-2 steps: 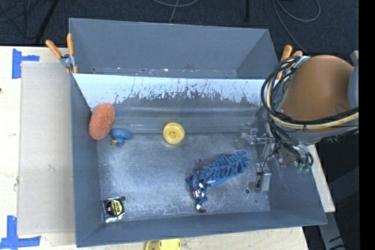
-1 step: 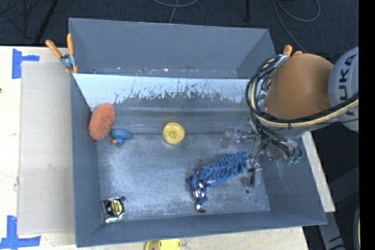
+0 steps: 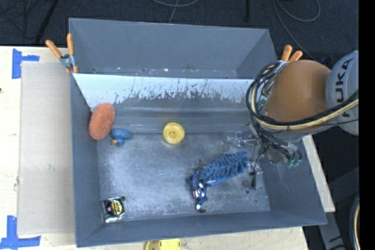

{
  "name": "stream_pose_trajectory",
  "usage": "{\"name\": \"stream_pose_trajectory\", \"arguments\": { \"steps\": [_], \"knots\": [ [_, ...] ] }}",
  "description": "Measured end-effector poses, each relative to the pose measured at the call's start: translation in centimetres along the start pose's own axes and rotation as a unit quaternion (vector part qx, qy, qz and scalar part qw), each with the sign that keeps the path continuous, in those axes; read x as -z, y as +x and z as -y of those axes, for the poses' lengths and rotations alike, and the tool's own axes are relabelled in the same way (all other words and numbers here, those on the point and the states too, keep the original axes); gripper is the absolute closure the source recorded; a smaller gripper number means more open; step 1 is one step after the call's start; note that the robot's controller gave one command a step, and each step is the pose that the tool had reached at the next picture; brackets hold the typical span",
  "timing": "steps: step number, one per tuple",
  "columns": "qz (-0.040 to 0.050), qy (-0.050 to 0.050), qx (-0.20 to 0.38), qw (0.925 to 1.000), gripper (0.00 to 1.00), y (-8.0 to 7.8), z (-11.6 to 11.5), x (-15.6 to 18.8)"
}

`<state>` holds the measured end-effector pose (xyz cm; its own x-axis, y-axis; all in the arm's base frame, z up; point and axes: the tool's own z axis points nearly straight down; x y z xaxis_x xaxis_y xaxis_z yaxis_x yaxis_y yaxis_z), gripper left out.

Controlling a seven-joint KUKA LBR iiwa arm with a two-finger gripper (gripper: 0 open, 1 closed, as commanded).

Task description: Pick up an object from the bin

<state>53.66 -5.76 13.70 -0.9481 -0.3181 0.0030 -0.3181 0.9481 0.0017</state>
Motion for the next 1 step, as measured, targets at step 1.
{"name": "stream_pose_trajectory", "arguments": {
  "steps": [1],
  "knots": [
    [0.0022,0.001,0.09,0.996,0.0,-0.97,-0.92,-4.27]
  ]
}}
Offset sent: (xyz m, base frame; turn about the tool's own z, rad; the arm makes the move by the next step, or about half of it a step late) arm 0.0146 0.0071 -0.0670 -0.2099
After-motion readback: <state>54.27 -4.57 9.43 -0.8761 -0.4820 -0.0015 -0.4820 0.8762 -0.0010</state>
